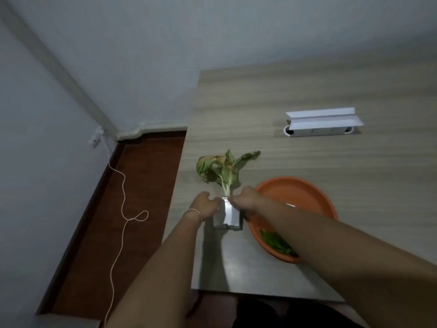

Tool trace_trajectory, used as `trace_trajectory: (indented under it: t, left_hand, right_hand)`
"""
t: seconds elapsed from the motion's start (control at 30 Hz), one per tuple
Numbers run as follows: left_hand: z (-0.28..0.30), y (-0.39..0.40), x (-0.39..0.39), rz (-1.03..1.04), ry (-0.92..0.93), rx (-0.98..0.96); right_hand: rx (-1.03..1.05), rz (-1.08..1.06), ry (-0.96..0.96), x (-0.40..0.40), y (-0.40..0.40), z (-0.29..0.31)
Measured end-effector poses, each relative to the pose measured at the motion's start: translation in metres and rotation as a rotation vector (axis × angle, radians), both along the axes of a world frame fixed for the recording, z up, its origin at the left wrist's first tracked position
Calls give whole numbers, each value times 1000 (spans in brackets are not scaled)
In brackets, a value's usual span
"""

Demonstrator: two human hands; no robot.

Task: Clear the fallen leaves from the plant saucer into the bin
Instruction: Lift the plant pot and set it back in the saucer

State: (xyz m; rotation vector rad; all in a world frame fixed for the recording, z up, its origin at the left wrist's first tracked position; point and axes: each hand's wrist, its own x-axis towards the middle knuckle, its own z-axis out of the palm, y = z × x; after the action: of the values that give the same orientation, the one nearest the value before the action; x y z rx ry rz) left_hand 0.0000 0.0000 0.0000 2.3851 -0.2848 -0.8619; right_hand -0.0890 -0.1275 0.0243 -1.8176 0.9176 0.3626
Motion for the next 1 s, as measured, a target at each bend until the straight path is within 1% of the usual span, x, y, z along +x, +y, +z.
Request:
trace_trajectory:
  t: [0.1, 0.13, 0.2, 0.27, 0.37, 0.43, 0.5, 0.57, 0.63, 0.77, 0.87, 0.97, 1.0]
  left_hand:
    - [-16, 2, -10, 0, 69, -10]
    - [-21, 4, -15, 19, 121, -28]
    - [-23, 3, -19, 88, 151, -77]
    - [-24, 1, -17, 141, 128, -152]
    - [-19, -6, -13, 153, 57, -267]
    - [-14, -19, -9, 143, 6, -315]
    - [-11, -37, -9, 102, -36, -332]
    - [-8, -57, -17, 17, -41, -327]
    - [-5, -79, -29, -77, -31, -323]
    - [-10, -112, -56, -166, 20, -321]
    - [-13, -127, -76, -225, -7, -289]
    - [-22, -132, -90, -299, -99, -271]
    - [-28, -132, -93, -300, -103, -283]
  right_hand:
    - [74, -92, 42, 3, 10, -17]
    - [102, -118, 24, 2, 13, -20]
    - [133, -144, -6, 1, 12, -29]
    - [155, -162, -60, 1, 9, -31]
    - [185, -252, -196, 0, 0, -26]
    - [212, -350, -310, -4, -9, -21]
    - [240, -473, -386, -11, -21, -16]
    - [269, -563, -420, -24, -39, -12]
    - [295, -606, -421, -41, -56, -14]
    - [157, -558, -462, -79, -86, -27]
    - [84, -544, -500, -101, -97, -32]
    - [6, -422, -510, -120, -103, -47]
    - [-79, -356, -459, -127, -104, -54]
